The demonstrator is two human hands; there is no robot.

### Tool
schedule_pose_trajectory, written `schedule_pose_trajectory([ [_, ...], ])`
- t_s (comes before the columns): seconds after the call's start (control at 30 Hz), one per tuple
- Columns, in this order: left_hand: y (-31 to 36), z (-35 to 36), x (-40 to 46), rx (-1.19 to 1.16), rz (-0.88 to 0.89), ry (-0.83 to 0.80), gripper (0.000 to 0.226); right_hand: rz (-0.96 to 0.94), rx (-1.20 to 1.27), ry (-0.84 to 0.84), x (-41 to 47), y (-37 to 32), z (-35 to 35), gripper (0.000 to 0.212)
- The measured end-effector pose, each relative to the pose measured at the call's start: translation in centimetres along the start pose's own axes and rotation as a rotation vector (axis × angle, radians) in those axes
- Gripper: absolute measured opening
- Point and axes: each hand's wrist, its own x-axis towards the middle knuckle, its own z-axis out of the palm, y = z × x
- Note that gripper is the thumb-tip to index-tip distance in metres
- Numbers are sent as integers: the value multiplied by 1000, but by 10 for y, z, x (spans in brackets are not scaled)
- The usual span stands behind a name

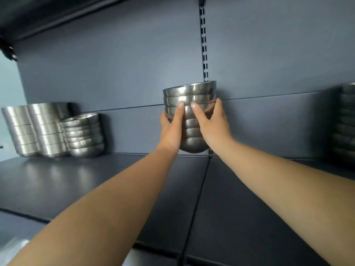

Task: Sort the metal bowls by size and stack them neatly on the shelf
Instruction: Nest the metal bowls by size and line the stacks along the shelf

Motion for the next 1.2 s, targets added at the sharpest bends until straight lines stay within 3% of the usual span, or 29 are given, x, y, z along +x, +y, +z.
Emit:
schedule_pose_trajectory([
  [0.17,-6,-100,28,59,7,57,52,10,56,-46,-10,-16,99,60],
  [0.3,-20,-172,47,61,-40,31,50,118,55,-45,-17,-16,172,68],
  [0.53,-48,-250,86,118,-132,-25,39,185,27,22,-20,-4,261,40],
  [0.77,-72,-275,124,181,-162,-43,28,172,-77,33,-3,7,294,49],
  [0.87,-80,-281,137,138,-142,-36,48,162,-118,48,2,12,307,66],
  [0.97,-87,-284,145,128,-123,-44,69,143,-178,54,4,13,310,52],
  [1.1,-91,-284,148,113,-108,-83,64,150,-199,39,4,17,308,47],
  [1.2,-90,-284,147,110,-90,-76,72,164,-171,26,1,19,308,68],
])
